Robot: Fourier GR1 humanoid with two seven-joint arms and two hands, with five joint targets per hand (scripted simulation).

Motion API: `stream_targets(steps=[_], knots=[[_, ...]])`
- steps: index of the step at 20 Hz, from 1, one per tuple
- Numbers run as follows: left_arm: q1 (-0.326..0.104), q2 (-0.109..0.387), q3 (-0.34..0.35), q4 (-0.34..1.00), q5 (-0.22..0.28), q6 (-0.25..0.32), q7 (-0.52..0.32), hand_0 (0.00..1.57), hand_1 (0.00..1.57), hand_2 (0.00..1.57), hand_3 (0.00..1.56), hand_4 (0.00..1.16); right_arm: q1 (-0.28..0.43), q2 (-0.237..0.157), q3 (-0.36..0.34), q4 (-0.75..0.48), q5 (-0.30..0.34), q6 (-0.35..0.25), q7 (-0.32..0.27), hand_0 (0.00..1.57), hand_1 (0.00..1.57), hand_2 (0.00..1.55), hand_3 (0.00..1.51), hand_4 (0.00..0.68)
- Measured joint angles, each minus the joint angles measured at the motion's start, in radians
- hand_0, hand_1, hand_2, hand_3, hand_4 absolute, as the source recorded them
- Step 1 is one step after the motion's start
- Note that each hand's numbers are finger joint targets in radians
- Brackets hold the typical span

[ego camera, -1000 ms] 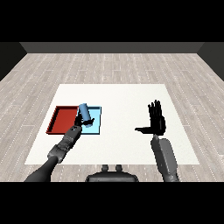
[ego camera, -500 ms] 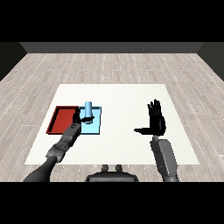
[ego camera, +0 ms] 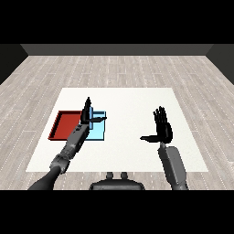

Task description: Pick the blue can and put it in the blue box

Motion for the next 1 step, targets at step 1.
stream_targets(steps=[1], knots=[[0.029, -0.004, -0.005, -0.035, 0.012, -0.051, -0.015, 0.00, 0.00, 0.00, 0.00, 0.00, 0.010, -0.006, 0.005, 0.010, 0.008, 0.009, -0.007, 0.00, 0.00, 0.00, 0.00, 0.000]])
